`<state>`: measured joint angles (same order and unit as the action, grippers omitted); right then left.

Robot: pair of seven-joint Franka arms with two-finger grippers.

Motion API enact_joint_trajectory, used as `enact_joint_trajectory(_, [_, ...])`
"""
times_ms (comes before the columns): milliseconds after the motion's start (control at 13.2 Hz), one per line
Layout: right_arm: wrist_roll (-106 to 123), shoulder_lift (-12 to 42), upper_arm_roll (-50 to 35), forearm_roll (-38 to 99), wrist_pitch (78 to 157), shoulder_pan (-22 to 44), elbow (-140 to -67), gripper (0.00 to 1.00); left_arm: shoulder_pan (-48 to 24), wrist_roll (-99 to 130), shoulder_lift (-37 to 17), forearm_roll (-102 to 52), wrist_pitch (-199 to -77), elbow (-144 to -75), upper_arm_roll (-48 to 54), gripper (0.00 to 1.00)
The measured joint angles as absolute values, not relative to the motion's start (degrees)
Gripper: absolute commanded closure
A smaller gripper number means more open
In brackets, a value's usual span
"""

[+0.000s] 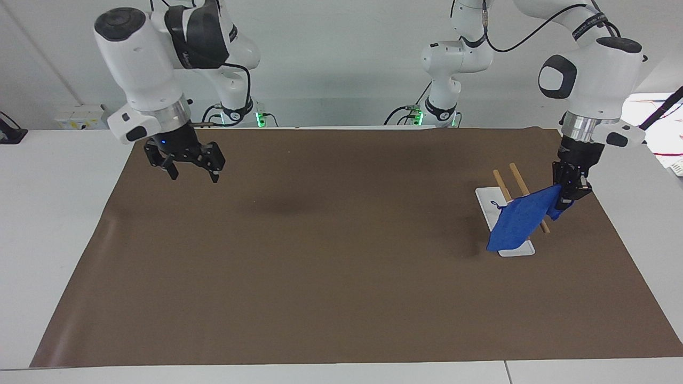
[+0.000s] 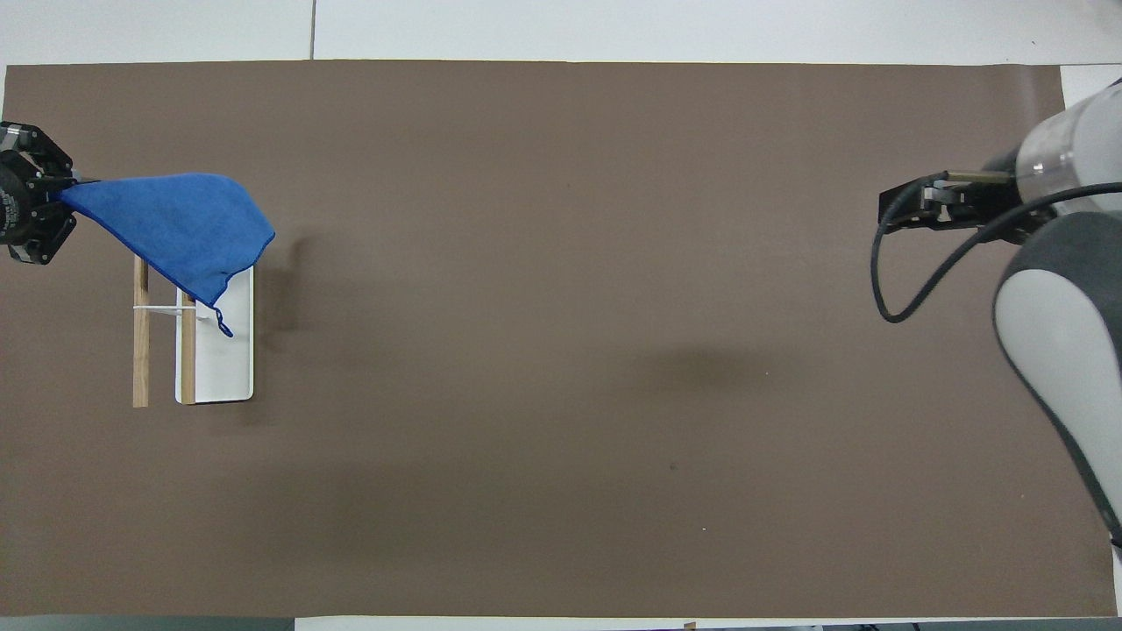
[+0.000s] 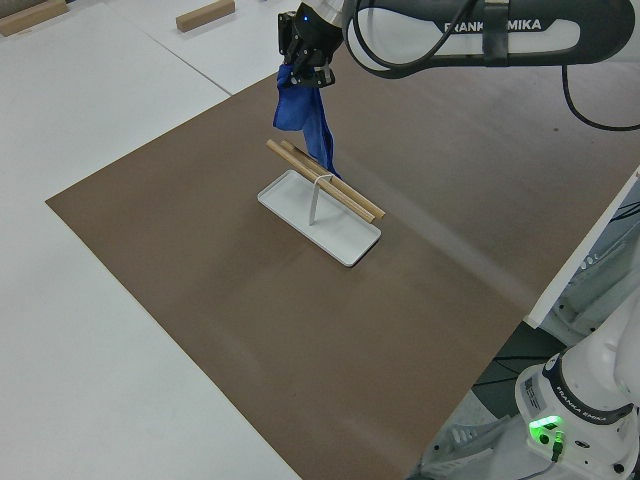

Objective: Right arm passes towel to left arm to hang
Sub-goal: 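Drape the towel over the rack bar with the left gripper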

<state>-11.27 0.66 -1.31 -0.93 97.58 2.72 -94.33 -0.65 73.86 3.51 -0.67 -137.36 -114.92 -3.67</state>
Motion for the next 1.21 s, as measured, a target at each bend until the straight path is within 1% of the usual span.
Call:
enact_joint_trajectory(152, [-10.11, -1.40, 0.54, -0.99, 91.41, 2.78, -92.74, 0.00, 1.59, 73.88, 6.01, -0.67, -140.76, -119.11, -3.69, 1.00])
enact_joint_trajectory(304, [-8.27, -2.62, 2.70, -1.02, 89.07, 3.24, -92.61, 0.00, 4.08, 73.88, 7.54, -0.67, -143.59, -122.20, -3.68, 1.00])
enact_joint_trajectory(607, [-7.58, -2.22, 2.71, -1.02, 88.71, 1.99, -92.69, 0.00, 5.97, 73.65, 9.30, -0.64, -144.57, -126.40, -3.66, 1.00])
enact_joint_trajectory(911, [-7.58, -2.22, 2.59, -1.02, 88.27, 1.78, -92.76, 0.00, 6.96, 70.23, 9.46, -0.61, -144.72, -129.23, -3.63, 1.00])
enact_joint_trajectory(1214, [-7.58, -2.24, 2.63, -1.02, 88.25, 1.64, -92.76, 0.00, 7.05, 60.81, 11.51, -0.47, -144.28, -133.29, -3.53, 1.00])
